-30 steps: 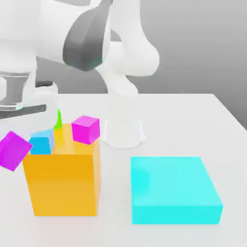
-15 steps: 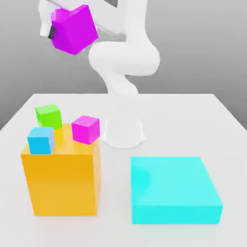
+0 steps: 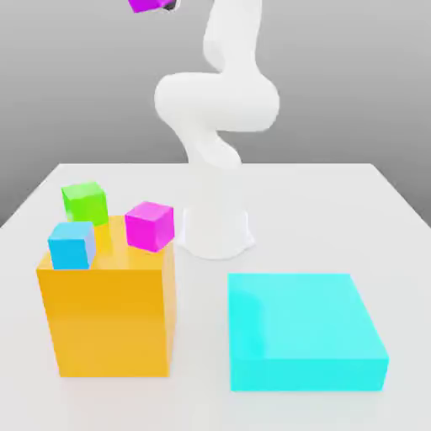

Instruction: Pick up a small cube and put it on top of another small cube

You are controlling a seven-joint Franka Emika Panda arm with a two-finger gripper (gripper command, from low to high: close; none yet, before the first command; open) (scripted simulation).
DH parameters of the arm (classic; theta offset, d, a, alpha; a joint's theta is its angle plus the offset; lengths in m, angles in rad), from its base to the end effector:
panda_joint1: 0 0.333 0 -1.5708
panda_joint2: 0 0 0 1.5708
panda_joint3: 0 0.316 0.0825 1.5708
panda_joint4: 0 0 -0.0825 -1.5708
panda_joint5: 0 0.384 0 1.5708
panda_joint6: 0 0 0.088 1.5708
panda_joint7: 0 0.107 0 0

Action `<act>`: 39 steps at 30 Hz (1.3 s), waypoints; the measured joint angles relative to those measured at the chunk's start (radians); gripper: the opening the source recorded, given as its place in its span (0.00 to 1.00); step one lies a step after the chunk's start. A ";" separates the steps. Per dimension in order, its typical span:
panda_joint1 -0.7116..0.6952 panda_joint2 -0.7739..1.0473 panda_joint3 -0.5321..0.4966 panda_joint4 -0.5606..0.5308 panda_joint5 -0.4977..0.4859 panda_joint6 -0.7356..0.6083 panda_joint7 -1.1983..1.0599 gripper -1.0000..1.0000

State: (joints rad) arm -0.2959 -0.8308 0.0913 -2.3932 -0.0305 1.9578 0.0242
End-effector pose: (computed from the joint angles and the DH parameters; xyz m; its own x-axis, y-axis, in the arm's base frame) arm 0.3238 -0.0589 0.6267 0.9012 -0.2015 0.3837 -0.2531 -0.9634 0.0885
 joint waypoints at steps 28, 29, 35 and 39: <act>-0.051 0.173 -0.033 -0.262 0.076 0.043 0.063 0.00; -0.054 0.188 -0.028 -0.288 0.078 0.082 0.062 0.00; -0.055 0.217 -0.023 -0.340 0.077 0.162 0.063 1.00; -0.055 0.210 -0.023 -0.327 0.076 0.142 0.064 1.00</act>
State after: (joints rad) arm -0.3514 -0.6211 0.0679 -2.7200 0.0452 2.0997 0.0881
